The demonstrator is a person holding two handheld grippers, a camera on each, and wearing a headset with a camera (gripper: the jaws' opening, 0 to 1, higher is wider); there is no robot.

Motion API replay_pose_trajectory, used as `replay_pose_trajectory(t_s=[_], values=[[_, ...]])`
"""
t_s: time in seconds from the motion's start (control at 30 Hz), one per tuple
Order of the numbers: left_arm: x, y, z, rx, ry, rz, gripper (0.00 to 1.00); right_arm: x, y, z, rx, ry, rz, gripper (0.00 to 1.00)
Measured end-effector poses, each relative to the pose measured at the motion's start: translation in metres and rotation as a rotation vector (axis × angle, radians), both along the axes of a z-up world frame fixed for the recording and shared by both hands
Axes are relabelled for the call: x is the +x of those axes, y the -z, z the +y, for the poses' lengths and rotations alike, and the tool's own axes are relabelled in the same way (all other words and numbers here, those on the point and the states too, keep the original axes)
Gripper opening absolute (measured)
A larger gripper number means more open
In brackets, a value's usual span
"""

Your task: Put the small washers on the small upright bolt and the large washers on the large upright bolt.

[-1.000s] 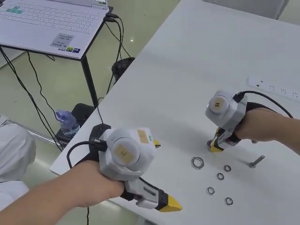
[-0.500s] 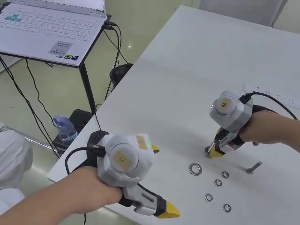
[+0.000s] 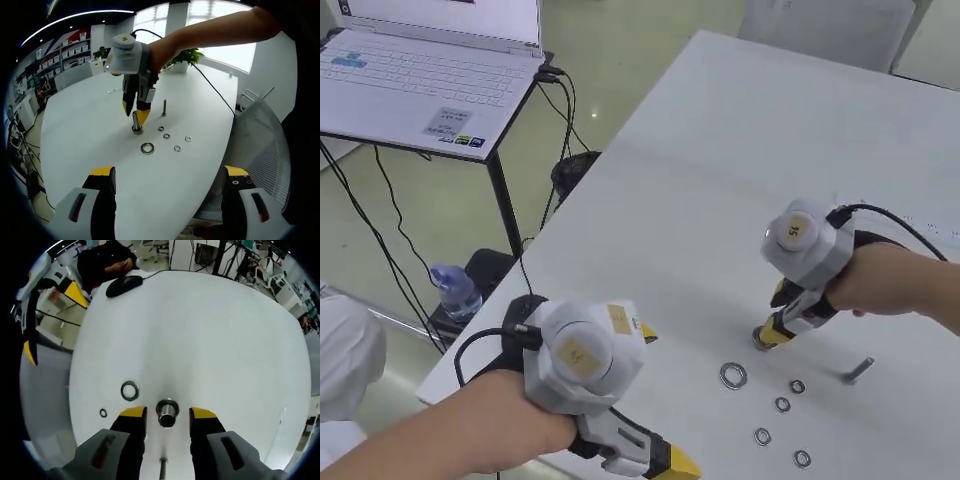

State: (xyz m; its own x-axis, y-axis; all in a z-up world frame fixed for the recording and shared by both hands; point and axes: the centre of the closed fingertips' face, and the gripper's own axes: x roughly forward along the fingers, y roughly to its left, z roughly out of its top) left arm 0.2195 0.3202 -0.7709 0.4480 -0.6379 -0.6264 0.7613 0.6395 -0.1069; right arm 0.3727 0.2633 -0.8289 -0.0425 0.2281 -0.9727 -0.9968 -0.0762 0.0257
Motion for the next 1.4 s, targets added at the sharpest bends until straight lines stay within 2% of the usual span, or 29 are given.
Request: replay_pose_trajectory(t_s=[0.17, 0.23, 0.27, 0.5, 1.03, 1.2, 1.4], values=[[-0.001, 0.0, 0.0, -0.001, 0.001, -0.003, 0.87, -0.012, -0.003, 0.012, 0.029, -0.033, 0.011, 0.35], [-0.002, 0.0, 0.001, -0.001, -0.001, -0.001, 0.87, -0.015, -0.003, 0.014, 0.028, -0.059, 0.004, 0.35], [-0.003, 0.0, 0.001, -0.001, -0.002, -0.001, 0.87, -0.012, -0.001, 0.015, 0.025, -0.078, 0.0, 0.35], [-0.002, -0.003, 0.002, -0.008, -0.012, -0.01, 0.87, -0.024, 0.002, 0.019, 0.026, -0.112, 0.017, 0.35], [-0.002, -0.005, 0.002, -0.014, -0.018, -0.016, 0.87, -0.051, 0.006, 0.02, 0.043, -0.144, 0.023, 0.37], [-0.001, -0.005, 0.002, -0.018, -0.019, -0.019, 0.88, -0.061, 0.013, 0.016, 0.041, -0.145, 0.027, 0.38], [-0.001, -0.005, 0.0, -0.02, -0.016, -0.021, 0.89, -0.065, 0.022, 0.015, 0.047, -0.133, 0.033, 0.38]])
